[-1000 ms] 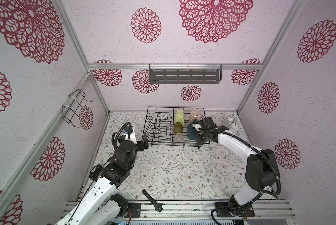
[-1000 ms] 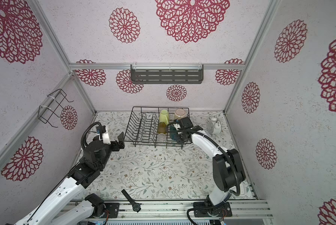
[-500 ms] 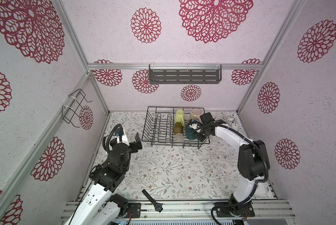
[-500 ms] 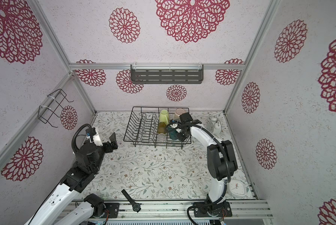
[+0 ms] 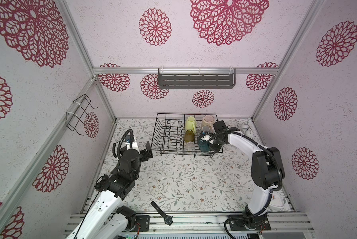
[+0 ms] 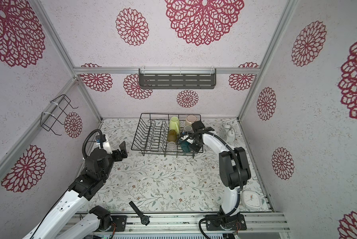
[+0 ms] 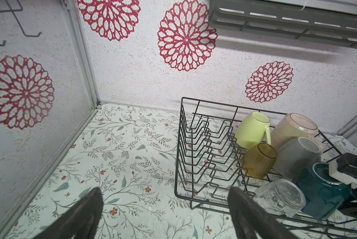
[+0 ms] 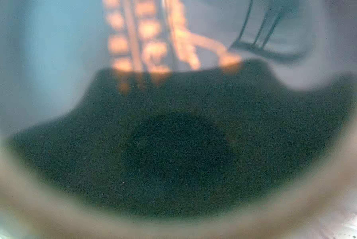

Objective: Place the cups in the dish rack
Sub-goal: 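Lower the teal mug upside down into the rack beside the white mug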

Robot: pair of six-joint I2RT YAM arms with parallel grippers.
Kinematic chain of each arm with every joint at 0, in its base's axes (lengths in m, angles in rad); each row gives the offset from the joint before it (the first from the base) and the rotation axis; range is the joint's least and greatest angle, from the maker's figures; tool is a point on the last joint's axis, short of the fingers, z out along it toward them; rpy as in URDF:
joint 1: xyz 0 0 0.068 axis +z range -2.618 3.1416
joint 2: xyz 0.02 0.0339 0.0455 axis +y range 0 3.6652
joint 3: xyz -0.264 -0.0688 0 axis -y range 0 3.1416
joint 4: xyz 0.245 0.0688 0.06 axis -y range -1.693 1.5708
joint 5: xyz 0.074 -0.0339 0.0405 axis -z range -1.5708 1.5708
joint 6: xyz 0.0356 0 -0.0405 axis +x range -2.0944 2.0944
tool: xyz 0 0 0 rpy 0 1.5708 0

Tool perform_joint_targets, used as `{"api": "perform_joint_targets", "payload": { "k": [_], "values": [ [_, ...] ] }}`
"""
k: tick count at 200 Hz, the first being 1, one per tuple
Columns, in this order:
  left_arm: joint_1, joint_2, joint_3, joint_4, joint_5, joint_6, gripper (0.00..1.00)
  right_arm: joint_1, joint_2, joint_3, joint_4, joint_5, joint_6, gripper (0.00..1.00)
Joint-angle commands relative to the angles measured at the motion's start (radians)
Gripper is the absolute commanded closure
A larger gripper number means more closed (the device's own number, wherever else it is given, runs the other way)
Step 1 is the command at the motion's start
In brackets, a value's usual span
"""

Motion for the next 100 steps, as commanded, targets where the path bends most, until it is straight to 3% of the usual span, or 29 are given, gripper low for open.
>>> {"api": "perform_joint_targets", "payload": {
  "k": [1, 100],
  "values": [
    [0.010, 0.001, -0.004, 0.040, 0.008, -0.015, 0.03, -0.019, -0.006, 0.023, 0.040, -0.035, -0.040, 0.97],
    [0.012, -0.022, -0.030, 0.062, -0.012, -0.030, 0.03, -0.033, 0.065, 0.045, 0.005, -0.112, -0.109, 0.84]
  ]
}}
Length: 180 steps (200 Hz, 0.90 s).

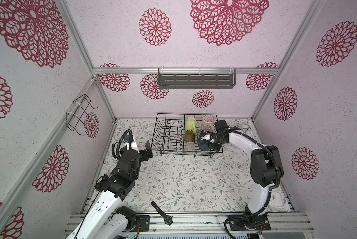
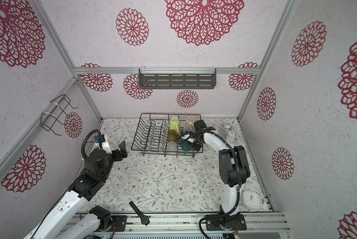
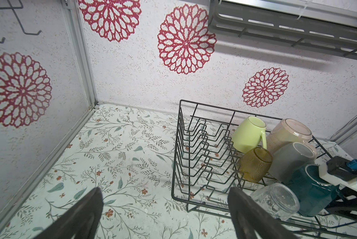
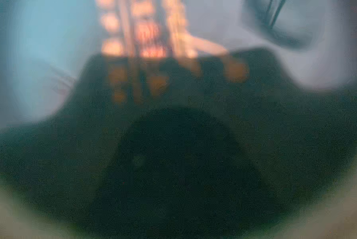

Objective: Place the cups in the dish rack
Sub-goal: 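Lower the teal mug upside down into the rack beside the white mug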

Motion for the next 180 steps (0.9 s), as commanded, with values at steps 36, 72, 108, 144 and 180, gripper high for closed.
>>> {"api": "perform_joint_targets", "payload": {
  "k": [36, 72, 108, 144, 180],
  "values": [
    [0.008, -0.023, -0.027, 0.035, -0.013, -0.015, 0.03, -0.005, 0.033, 0.034, -0.097, -0.004, -0.084, 0.79],
    [0.008, -0.028, -0.011, 0.004, -0.005, -0.019, 0.03, -0.008, 0.003, 0.024, -0.111, 0.022, -0.094, 0.70],
    [0.007, -0.034, -0.006, -0.004, -0.012, -0.009, 0.03, -0.022, -0.026, 0.018, -0.116, 0.040, -0.091, 0.70],
    [0.009, -0.034, -0.004, -0.004, -0.014, 0.010, 0.03, -0.029, -0.045, 0.014, -0.119, 0.048, -0.091, 0.76],
    [0.011, -0.034, -0.012, 0.005, -0.013, 0.006, 0.03, -0.034, -0.053, 0.020, -0.141, 0.100, -0.091, 0.80]
  ]
}}
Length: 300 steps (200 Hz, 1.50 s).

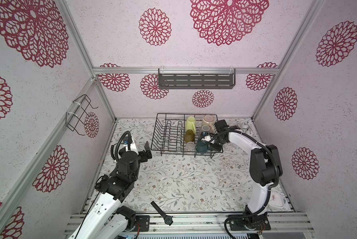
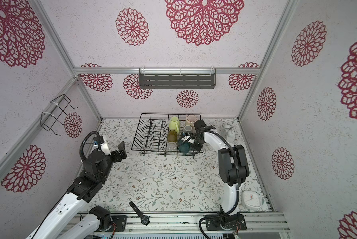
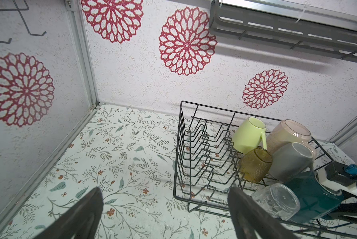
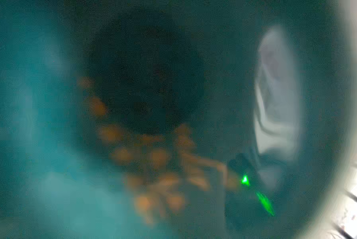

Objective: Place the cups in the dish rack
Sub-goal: 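Lower the teal mug upside down into the rack beside the white mug, then open the right gripper and lift it away from the teal mug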

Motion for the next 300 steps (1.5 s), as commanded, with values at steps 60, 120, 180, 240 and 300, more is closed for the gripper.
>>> {"api": "perform_joint_targets", "payload": {
  "k": [60, 120, 180, 240, 300],
  "values": [
    [0.011, 0.020, 0.032, 0.004, -0.005, 0.008, 0.03, -0.044, -0.065, 0.003, -0.063, 0.067, -0.008, 0.88],
    [0.010, 0.050, 0.044, 0.016, 0.006, 0.004, 0.03, -0.051, -0.087, -0.002, -0.034, 0.091, 0.034, 0.91],
    [0.012, 0.060, 0.024, 0.058, 0.011, -0.003, 0.03, -0.052, -0.105, -0.038, -0.017, 0.104, 0.072, 0.86],
    [0.012, 0.068, 0.035, 0.024, 0.003, -0.005, 0.03, -0.052, -0.128, -0.044, -0.013, 0.087, 0.086, 0.68],
    [0.017, 0.073, 0.082, -0.090, -0.045, -0.061, 0.03, -0.061, -0.277, -0.095, 0.066, 0.035, 0.161, 0.56]
  ]
}}
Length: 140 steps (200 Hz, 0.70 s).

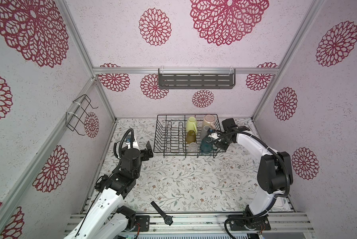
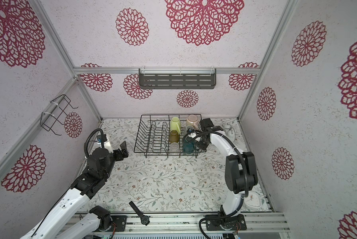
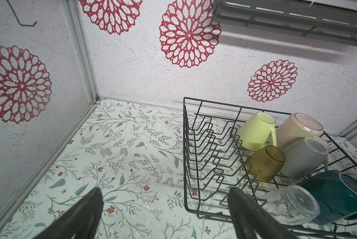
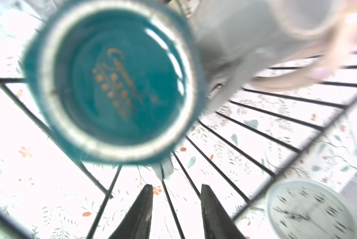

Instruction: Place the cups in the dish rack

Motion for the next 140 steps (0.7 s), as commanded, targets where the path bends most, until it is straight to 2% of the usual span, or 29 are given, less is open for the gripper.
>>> {"api": "perform_joint_targets", "payload": {
  "k": [1, 9, 23, 38, 44, 48, 50, 52, 55, 73, 90, 119, 140],
  "values": [
    [0.013, 0.006, 0.061, -0.076, -0.038, -0.049, 0.03, -0.008, -0.103, -0.009, 0.035, -0.038, 0.056, 0.55],
    [0.015, 0.008, 0.066, -0.088, -0.045, -0.049, 0.03, -0.007, -0.127, -0.009, 0.031, -0.048, 0.077, 0.48],
    [0.018, 0.002, 0.066, -0.102, -0.076, -0.049, 0.03, -0.007, -0.183, -0.024, 0.065, -0.041, 0.146, 0.45],
    [0.020, -0.007, 0.065, -0.119, -0.133, -0.061, 0.03, -0.009, -0.272, -0.083, 0.185, -0.019, 0.247, 0.42],
    [0.024, -0.011, 0.059, -0.118, -0.149, -0.056, 0.03, -0.010, -0.315, -0.121, 0.259, -0.002, 0.299, 0.31],
    [0.025, -0.011, 0.054, -0.113, -0.153, -0.046, 0.03, -0.011, -0.348, -0.152, 0.313, 0.010, 0.333, 0.28],
    [0.026, -0.011, 0.052, -0.109, -0.156, -0.040, 0.03, -0.011, -0.364, -0.169, 0.341, 0.015, 0.348, 0.19],
    [0.027, -0.011, 0.049, -0.105, -0.157, -0.033, 0.03, -0.012, -0.380, -0.188, 0.362, 0.020, 0.367, 0.07],
    [0.029, -0.010, 0.045, -0.096, -0.156, -0.021, 0.03, -0.013, -0.405, -0.218, 0.416, 0.027, 0.394, 0.02],
    [0.040, 0.006, 0.027, -0.055, -0.161, 0.045, 0.03, -0.018, -0.557, -0.423, 0.727, 0.064, 0.520, 0.01],
    [0.045, 0.032, 0.016, -0.034, -0.197, 0.081, 0.03, -0.018, -0.643, -0.614, 0.976, 0.134, 0.572, 0.01],
    [0.055, 0.074, -0.052, 0.079, -0.237, 0.197, 0.03, -0.037, -0.718, -0.832, 1.170, 0.294, 0.625, 0.01],
    [0.106, 0.125, -0.120, 0.209, -0.235, 0.283, 0.03, -0.094, -0.725, -0.968, 1.278, 0.319, 0.680, 0.01]
  ]
}}
